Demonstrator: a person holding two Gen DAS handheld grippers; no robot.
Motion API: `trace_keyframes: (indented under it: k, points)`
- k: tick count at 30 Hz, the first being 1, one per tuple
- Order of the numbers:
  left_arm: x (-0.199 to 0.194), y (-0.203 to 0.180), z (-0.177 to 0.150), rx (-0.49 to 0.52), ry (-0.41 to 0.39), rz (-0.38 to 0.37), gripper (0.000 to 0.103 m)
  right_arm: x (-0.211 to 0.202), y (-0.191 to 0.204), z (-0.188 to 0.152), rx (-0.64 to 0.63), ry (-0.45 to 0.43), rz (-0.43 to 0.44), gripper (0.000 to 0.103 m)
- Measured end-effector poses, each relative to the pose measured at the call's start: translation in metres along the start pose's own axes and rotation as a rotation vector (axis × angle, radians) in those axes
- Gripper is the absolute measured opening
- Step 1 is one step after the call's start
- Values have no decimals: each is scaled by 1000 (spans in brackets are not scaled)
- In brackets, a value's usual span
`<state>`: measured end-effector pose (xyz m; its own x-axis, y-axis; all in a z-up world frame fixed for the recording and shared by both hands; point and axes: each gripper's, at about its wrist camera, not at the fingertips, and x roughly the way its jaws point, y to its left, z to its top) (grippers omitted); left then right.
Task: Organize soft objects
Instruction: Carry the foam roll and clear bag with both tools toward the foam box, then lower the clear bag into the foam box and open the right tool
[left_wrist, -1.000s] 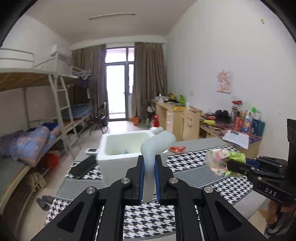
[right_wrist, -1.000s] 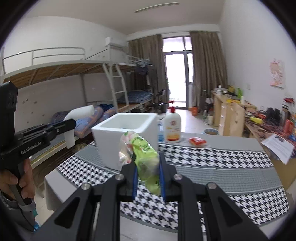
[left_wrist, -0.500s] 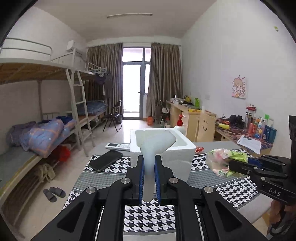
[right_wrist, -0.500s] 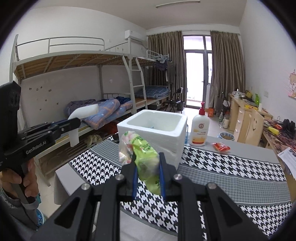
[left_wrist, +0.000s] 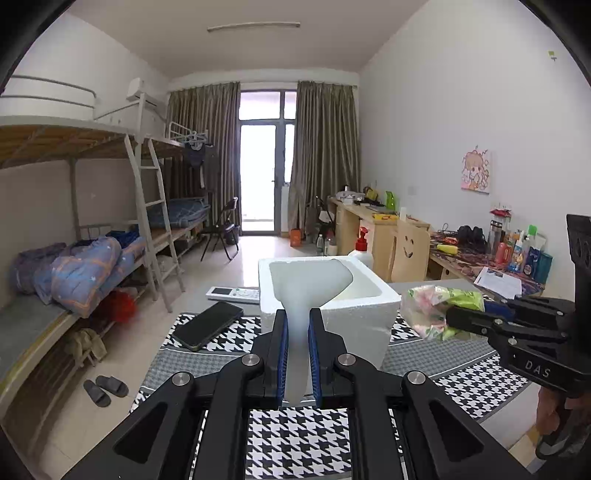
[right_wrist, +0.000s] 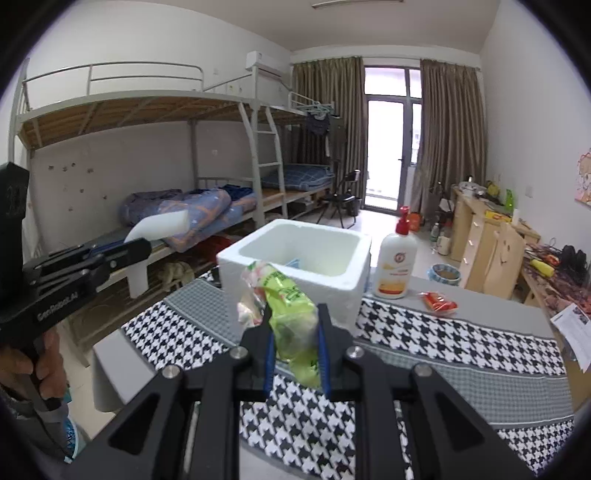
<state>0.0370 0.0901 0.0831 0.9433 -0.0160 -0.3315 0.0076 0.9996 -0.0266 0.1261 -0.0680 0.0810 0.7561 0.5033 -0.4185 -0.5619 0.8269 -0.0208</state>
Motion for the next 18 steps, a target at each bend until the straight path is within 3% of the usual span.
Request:
trace_keyframes:
  k: [18]
  points:
    - [41,12,37,6,-9,-37,11,50,-11,54,-5,43,20,23]
